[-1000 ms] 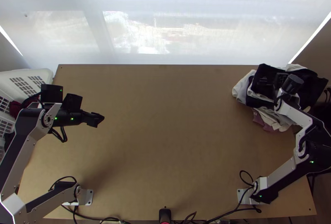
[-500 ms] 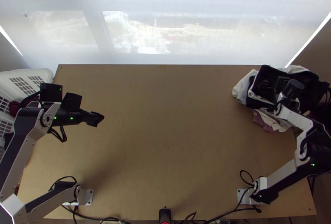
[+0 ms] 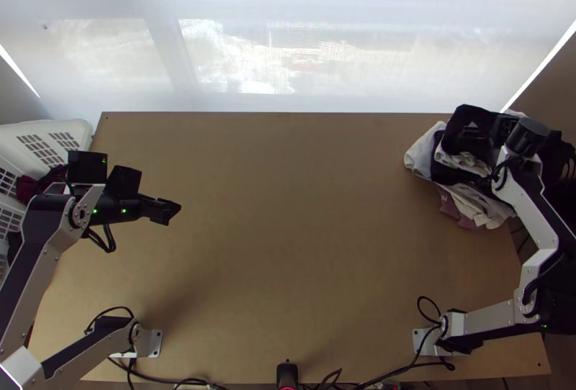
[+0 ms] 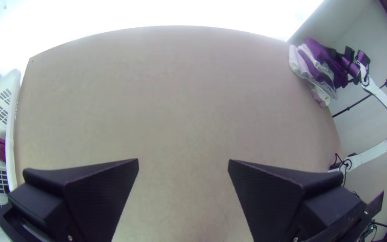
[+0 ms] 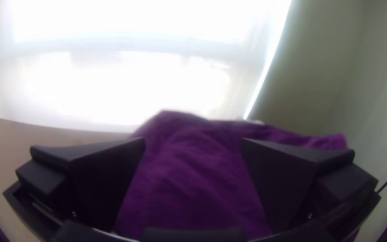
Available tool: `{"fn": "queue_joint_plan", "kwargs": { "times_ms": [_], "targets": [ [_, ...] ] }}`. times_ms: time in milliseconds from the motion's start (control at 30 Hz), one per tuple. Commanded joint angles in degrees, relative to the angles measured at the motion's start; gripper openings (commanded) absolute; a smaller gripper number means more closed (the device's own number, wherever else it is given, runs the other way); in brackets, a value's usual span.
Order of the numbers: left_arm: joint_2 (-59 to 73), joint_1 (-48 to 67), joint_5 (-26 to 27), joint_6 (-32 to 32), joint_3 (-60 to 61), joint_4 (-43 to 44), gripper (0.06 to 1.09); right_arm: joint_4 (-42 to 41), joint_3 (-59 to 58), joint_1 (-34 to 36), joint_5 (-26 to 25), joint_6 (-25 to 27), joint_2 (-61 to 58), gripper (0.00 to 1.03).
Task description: Fold the t-shirt
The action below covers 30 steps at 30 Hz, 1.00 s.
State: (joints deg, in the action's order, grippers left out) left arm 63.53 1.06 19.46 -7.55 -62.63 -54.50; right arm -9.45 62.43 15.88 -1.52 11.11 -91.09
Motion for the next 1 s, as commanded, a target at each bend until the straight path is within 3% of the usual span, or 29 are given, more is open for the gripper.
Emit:
{"fn": "queue_joint_plan", "kwargs": {
  "times_ms": [0,233,400,567,633,833,967],
  "targets": [
    [-1.92,0.17,0.31,-0.45,0.76,0.18,1.03,4.44,7.18,-3.13,0.46,-0.57,5.40,0.98],
    [-5.26,0.35,0.31,-0.71,0.93,0.45,1.03,9.54,12.62,-7.27,-0.50,-0.74,9.79,0.98],
    [-9.39,-0.01,-2.32,-0.01,1.72,4.23,1.03,11.30,10.16,-11.40,-2.35,-2.41,17.88,0.98],
    [-11.76,-1.59,-4.35,0.70,3.22,6.34,1.03,11.39,1.99,-15.79,-2.44,-3.64,28.33,0.98],
    [-13.17,-1.41,-8.57,-0.45,5.68,9.50,1.03,12.00,-1.26,-17.46,-2.44,-3.47,31.94,0.98],
    [-21.16,-1.06,-12.43,0.61,12.45,17.23,1.03,13.14,-11.46,-20.45,-2.26,-4.61,42.05,0.98],
    [-29.60,-1.32,-14.37,3.86,19.74,23.39,1.03,13.50,-21.13,-23.79,-2.35,-1.89,48.37,0.98]
  ]
}}
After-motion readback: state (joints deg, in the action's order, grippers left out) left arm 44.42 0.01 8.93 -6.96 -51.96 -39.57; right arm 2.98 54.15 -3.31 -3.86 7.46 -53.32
